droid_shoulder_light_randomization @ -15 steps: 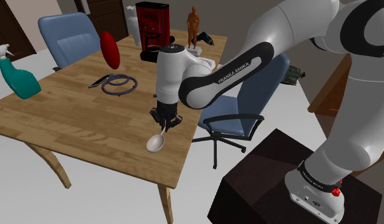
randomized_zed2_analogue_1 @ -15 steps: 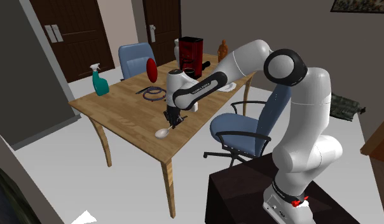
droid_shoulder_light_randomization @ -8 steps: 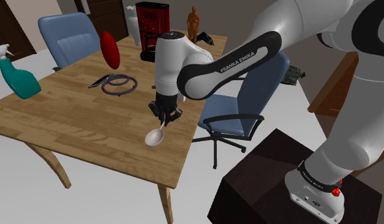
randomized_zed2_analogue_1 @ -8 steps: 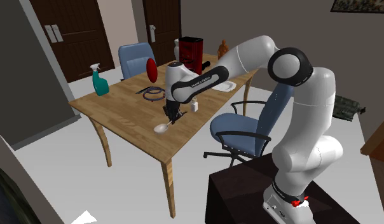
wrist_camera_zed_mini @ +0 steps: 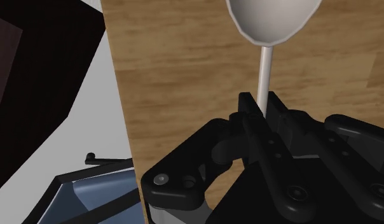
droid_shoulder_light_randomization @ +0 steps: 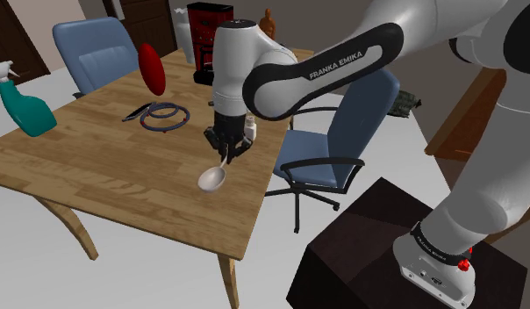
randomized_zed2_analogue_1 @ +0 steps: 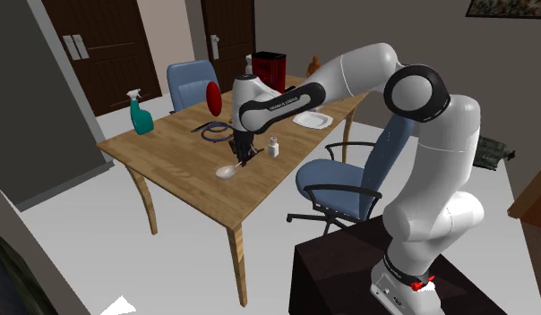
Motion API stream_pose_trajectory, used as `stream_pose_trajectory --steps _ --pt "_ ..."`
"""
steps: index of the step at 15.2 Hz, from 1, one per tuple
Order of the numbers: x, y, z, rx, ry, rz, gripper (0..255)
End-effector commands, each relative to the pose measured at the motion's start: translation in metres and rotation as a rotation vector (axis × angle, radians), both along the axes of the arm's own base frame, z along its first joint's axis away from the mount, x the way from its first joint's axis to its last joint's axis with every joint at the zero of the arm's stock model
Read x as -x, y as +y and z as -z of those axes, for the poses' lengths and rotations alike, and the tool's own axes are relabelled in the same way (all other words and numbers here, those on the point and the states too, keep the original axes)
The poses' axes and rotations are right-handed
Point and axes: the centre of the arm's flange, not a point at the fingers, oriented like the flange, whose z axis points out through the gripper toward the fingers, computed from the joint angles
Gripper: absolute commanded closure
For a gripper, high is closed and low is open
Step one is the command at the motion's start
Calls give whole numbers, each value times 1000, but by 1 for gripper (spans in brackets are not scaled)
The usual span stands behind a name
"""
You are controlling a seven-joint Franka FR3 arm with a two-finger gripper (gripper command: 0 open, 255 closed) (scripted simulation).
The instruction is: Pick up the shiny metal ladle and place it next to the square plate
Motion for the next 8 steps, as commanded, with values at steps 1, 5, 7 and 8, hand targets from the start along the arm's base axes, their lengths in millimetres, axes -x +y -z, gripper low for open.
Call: stream_pose_trajectory --steps 1,5,7,8 --pt "0 1 -11 0 0 0 255" --pt "0 1 -31 0 0 0 255" --pt "-10 -24 -31 0 0 0 255" --pt "-15 -36 -31 0 0 0 255"
